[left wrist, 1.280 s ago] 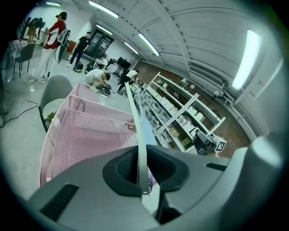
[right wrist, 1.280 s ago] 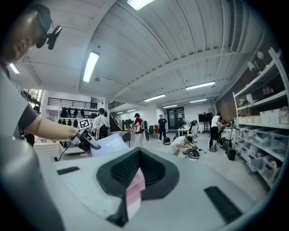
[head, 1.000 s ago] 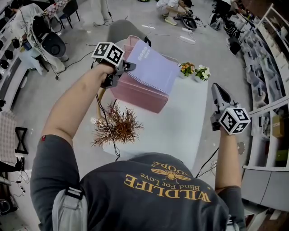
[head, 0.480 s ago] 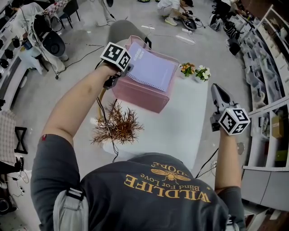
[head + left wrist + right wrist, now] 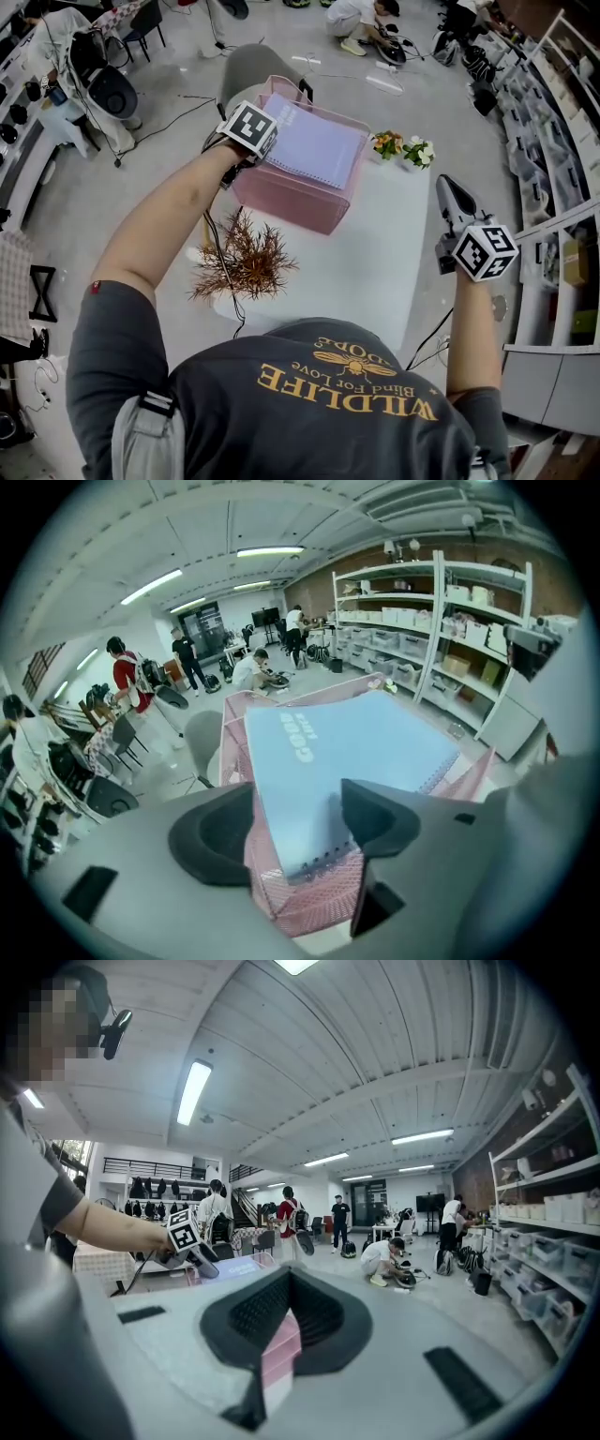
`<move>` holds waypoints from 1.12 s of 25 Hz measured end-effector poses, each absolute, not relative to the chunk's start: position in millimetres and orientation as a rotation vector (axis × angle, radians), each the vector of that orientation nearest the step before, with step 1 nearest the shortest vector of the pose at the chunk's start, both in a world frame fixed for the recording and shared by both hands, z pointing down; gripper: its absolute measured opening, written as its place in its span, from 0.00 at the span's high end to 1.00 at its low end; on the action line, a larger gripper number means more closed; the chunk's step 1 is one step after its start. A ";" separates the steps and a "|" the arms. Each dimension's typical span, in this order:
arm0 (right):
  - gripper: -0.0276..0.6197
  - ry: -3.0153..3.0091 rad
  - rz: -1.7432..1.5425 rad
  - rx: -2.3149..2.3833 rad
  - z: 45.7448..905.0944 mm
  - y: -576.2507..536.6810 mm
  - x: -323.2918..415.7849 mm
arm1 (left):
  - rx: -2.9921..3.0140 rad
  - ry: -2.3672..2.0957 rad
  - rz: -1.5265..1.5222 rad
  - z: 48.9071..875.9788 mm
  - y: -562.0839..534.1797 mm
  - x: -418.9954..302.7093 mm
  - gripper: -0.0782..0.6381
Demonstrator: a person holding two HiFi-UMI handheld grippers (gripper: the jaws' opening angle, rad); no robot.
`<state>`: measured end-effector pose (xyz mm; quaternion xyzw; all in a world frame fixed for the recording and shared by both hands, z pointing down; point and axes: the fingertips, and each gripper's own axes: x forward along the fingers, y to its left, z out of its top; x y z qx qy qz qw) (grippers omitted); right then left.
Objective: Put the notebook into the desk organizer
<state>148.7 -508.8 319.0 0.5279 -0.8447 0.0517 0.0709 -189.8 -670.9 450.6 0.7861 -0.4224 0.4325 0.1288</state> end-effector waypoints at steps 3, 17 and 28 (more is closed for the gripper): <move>0.96 -2.538 0.154 1.593 318.1 -504.2 150.5 | 2.302 -1.288 1.287 445.6 -672.9 -193.9 0.40; 0.96 -2.589 0.091 1.602 297.6 -478.5 181.0 | 2.693 -1.279 0.774 333.9 -624.1 -121.0 0.45; 0.96 -2.687 0.014 1.491 274.6 -436.1 236.0 | 2.873 -1.117 0.252 258.0 -500.6 -7.5 0.59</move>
